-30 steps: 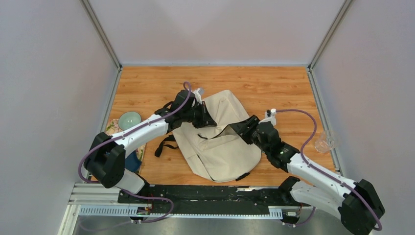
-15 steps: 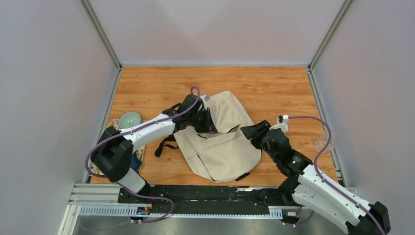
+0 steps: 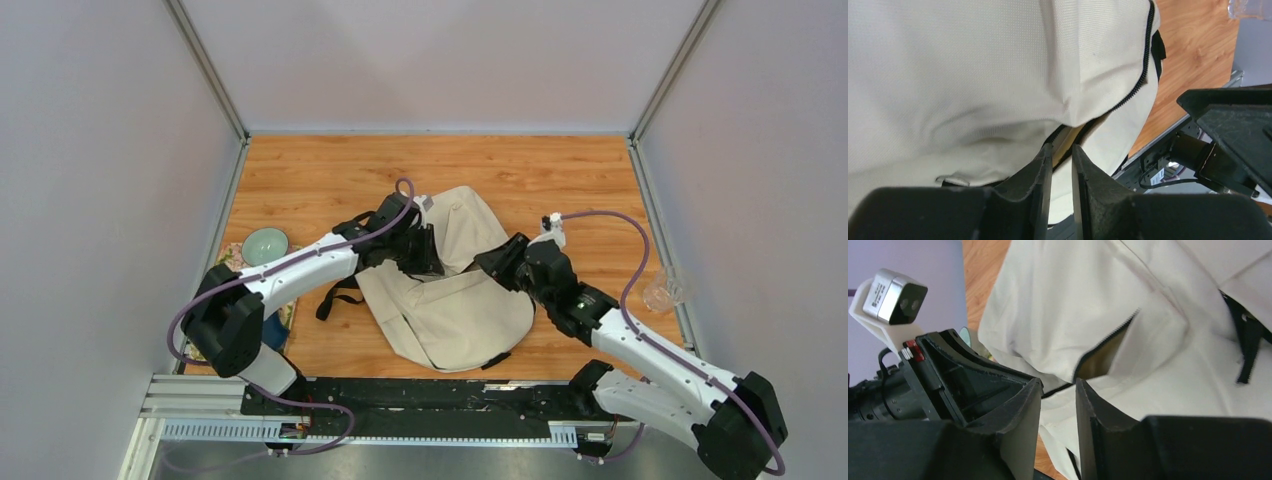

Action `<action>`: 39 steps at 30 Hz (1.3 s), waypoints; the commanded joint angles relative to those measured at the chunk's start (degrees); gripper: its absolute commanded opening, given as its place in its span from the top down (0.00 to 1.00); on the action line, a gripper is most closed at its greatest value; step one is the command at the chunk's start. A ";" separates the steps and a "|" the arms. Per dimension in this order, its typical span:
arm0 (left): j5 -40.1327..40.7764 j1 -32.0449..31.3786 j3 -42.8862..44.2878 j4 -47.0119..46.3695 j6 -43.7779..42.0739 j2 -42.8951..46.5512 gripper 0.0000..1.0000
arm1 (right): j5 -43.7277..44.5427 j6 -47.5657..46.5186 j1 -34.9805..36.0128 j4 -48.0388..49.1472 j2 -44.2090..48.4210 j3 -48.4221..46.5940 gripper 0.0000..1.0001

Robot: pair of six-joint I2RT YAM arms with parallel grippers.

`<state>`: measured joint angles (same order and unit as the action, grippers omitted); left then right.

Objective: Pack the student bag
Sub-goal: Place the personal item in the student bag, then zip the student bag at the center of the board.

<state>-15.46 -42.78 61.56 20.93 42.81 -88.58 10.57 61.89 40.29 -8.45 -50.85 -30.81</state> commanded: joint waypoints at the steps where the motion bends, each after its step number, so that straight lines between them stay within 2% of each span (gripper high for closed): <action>1: 5.44 -0.28 2.16 2.18 -3.34 7.97 0.69 | -2.39 -5.27 -0.13 4.14 -5.20 -8.21 0.68; 4: 8.43 -0.37 1.02 3.06 -4.57 11.57 0.64 | -3.44 -6.25 -0.13 2.65 -10.73 -12.42 0.74; 6: 10.36 -0.28 -0.99 3.07 -4.92 14.11 0.53 | -3.97 -6.69 -0.13 1.77 -13.38 -13.75 0.81; 7: 10.89 -0.19 -1.96 2.89 -5.10 14.91 0.52 | -4.41 -6.61 -0.13 0.81 -15.66 -14.71 0.85; 9: 12.30 -0.11 -5.11 2.37 -5.28 17.72 0.44 | -4.50 -6.43 -0.21 0.28 -17.52 -14.89 0.92; 14: 15.28 0.42 -13.11 1.48 -5.19 24.75 0.26 | -4.06 -5.29 -0.21 0.18 -19.20 -10.95 0.96; 19: 18.71 0.86 -19.98 -0.44 -3.87 30.82 0.16 | -2.22 -5.20 -0.13 -0.34 -19.72 -9.27 0.96; 25: 18.72 1.47 -25.26 -1.86 -2.03 34.70 0.16 | -2.48 -6.60 -0.13 -3.76 -24.47 -13.13 0.99; 30: 17.75 2.00 -27.28 -2.91 -0.27 34.87 0.16 | -2.57 -7.48 -0.13 -1.75 -21.41 -13.31 0.98; 39: 12.13 3.58 -32.11 -11.95 5.00 34.17 0.16 | -4.06 -12.93 -0.13 -3.77 -14.55 -15.86 0.79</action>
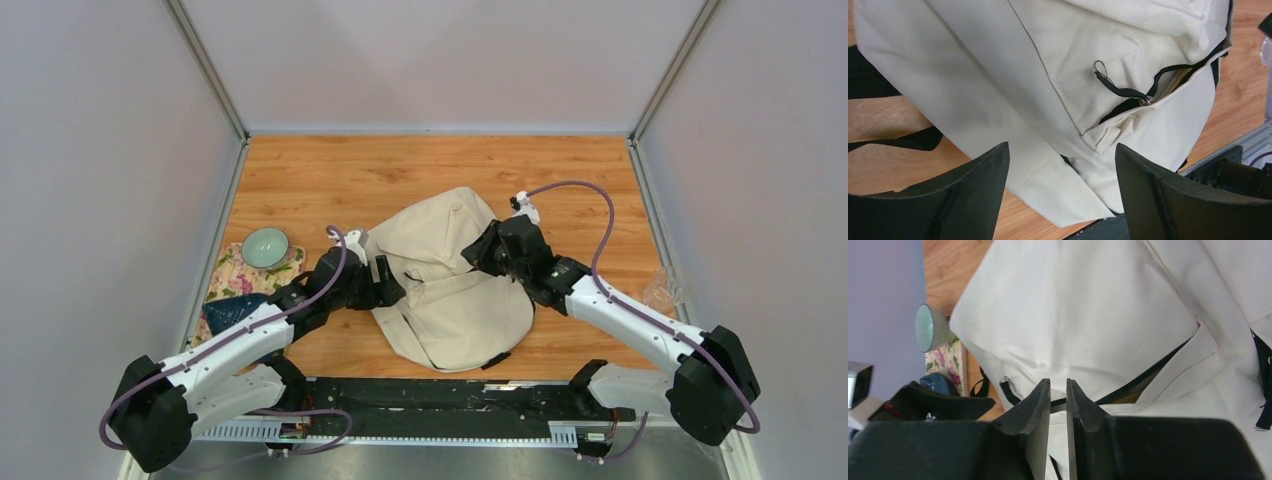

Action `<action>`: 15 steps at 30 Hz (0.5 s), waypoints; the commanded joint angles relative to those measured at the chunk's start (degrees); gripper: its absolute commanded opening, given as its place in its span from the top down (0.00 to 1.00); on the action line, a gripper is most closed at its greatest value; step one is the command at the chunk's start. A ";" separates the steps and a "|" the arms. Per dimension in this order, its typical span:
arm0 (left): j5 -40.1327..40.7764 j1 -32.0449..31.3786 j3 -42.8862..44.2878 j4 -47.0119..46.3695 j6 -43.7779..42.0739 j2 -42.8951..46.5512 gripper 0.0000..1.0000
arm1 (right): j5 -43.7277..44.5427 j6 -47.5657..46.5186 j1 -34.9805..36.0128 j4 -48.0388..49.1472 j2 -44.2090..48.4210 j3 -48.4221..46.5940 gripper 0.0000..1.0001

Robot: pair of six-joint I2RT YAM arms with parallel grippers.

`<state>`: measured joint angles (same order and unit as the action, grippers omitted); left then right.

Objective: Pack the student bag
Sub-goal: Zip the student bag at the center of the board.

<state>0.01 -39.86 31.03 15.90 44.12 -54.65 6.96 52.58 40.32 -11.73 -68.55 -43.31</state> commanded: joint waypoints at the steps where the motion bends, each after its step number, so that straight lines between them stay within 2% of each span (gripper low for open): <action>1: -3.61 0.66 -2.02 -7.72 4.22 0.16 0.16 | -0.72 -3.62 -0.15 -0.84 3.34 -3.27 0.78; 9: -1.51 1.01 -3.43 -10.97 7.12 -3.44 0.17 | -4.93 -3.45 1.78 1.18 4.84 -2.92 0.75; 12: -0.45 1.01 -4.39 -14.22 7.56 -5.02 0.21 | -5.12 -4.85 3.45 0.66 3.87 -3.88 0.72; 15: -0.71 1.10 -4.66 -17.46 7.48 -6.95 0.31 | -5.12 -6.17 4.59 -0.49 2.38 -5.29 0.71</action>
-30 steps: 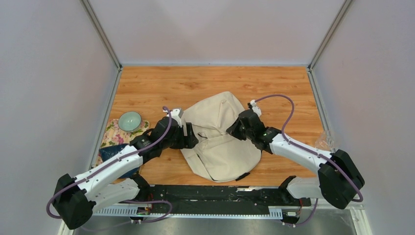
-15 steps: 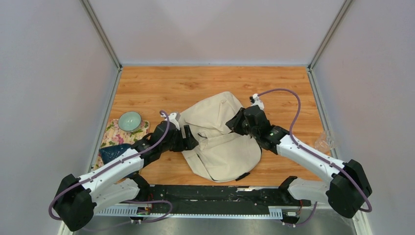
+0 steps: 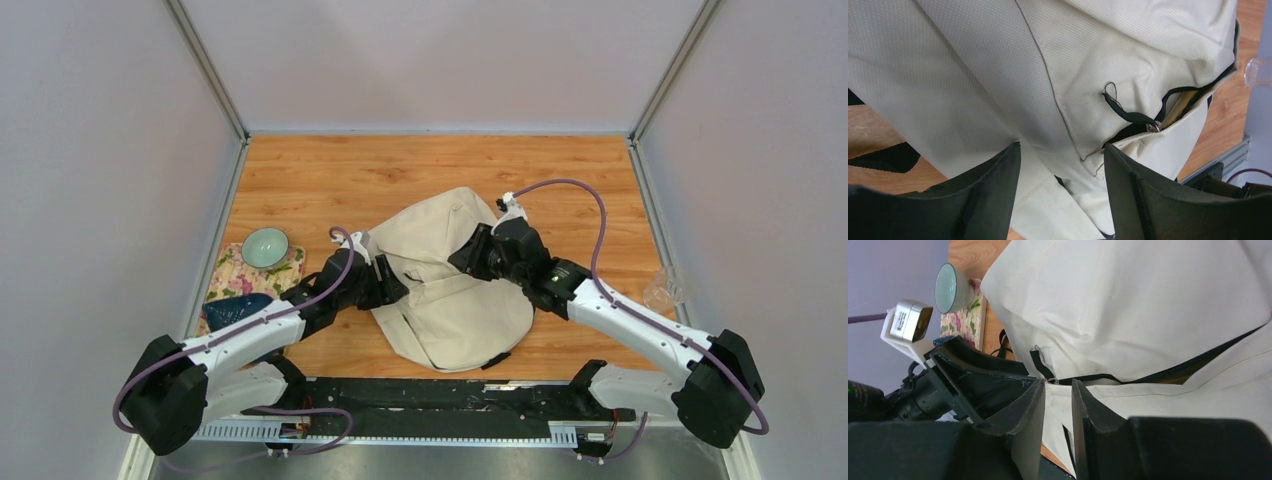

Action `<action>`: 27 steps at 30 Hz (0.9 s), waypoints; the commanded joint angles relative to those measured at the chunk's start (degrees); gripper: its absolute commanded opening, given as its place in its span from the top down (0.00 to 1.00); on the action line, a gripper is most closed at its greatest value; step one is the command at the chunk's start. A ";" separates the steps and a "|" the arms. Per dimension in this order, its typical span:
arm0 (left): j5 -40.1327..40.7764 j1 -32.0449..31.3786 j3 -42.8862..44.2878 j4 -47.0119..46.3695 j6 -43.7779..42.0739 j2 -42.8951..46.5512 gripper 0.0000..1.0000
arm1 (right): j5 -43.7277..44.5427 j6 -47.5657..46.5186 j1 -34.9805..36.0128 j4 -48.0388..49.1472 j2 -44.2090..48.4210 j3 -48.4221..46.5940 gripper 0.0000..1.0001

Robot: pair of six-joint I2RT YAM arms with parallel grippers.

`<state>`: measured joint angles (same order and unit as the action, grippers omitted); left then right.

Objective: Pack the student bag
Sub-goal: Zip the student bag at the center of the board.

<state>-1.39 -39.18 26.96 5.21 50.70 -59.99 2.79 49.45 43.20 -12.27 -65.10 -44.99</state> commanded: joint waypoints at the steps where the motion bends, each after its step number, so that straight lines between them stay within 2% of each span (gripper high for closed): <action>1: 0.68 0.42 -0.68 -7.23 0.98 -2.50 0.38 | -1.03 -3.31 1.89 -0.03 -1.43 -4.13 0.71; 9: 1.21 0.68 -2.09 -10.75 1.07 -2.59 0.68 | -3.82 -4.97 3.55 -0.29 -5.03 -5.28 0.69; 12: 1.30 0.86 -2.00 -10.49 0.11 -1.72 0.87 | -4.45 -6.81 4.52 -1.26 -6.96 -6.94 0.65; 13: 2.69 0.86 -1.83 -10.40 -0.51 -1.19 0.97 | -4.46 -7.52 4.79 -1.78 -7.58 -7.73 0.63; 14: 2.97 0.86 -1.48 -9.79 -0.86 -0.92 1.00 | -4.46 -8.22 5.14 -2.40 -8.98 -8.61 0.60; 17: 3.41 0.95 -0.60 -8.38 -2.70 0.13 1.00 | -4.28 -11.47 6.63 -4.86 -11.88 -12.65 0.56; 27: 2.09 1.21 2.13 -5.48 -6.66 2.42 1.00 | 1.34 -21.41 12.43 -14.87 -22.96 -26.02 0.54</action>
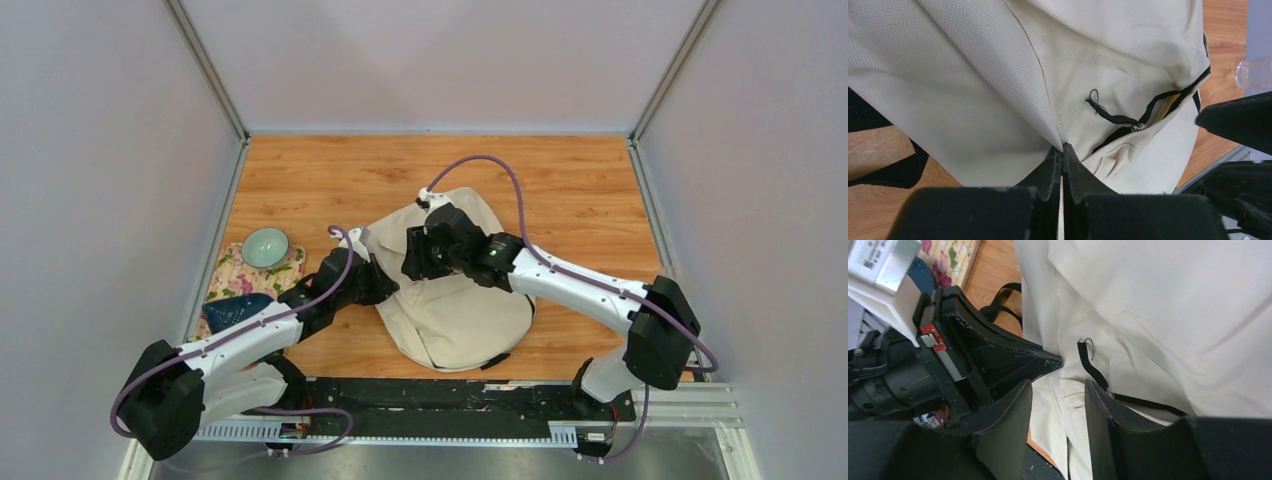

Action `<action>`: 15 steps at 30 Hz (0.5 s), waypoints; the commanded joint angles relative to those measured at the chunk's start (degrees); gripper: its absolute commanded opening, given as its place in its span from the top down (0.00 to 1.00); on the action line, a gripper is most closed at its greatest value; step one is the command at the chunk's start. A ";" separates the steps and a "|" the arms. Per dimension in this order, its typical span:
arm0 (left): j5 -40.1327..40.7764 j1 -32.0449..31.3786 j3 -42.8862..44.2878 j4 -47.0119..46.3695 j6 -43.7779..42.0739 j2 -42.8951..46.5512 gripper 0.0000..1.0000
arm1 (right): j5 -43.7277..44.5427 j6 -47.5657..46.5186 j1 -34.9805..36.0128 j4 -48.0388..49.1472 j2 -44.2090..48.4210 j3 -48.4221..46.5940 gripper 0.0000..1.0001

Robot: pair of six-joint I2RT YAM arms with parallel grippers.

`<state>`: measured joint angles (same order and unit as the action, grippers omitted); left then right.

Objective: Pack the student bag
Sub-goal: Zip the student bag at the center of the board.

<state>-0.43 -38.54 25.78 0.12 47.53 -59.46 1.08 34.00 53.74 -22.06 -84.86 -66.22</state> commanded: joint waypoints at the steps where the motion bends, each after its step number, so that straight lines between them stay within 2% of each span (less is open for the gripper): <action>1: 0.78 0.66 3.75 1.10 -3.93 2.15 1.00 | 3.66 -6.40 2.42 -5.62 -3.90 -5.41 0.53; 15: -2.82 1.37 4.81 2.08 -4.29 2.33 1.00 | 13.15 -8.95 5.68 -9.75 -11.64 -11.03 0.53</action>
<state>-2.55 -37.71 27.64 2.94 45.17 -58.61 9.47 27.42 58.65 -30.39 -95.00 -73.34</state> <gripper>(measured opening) 0.008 0.465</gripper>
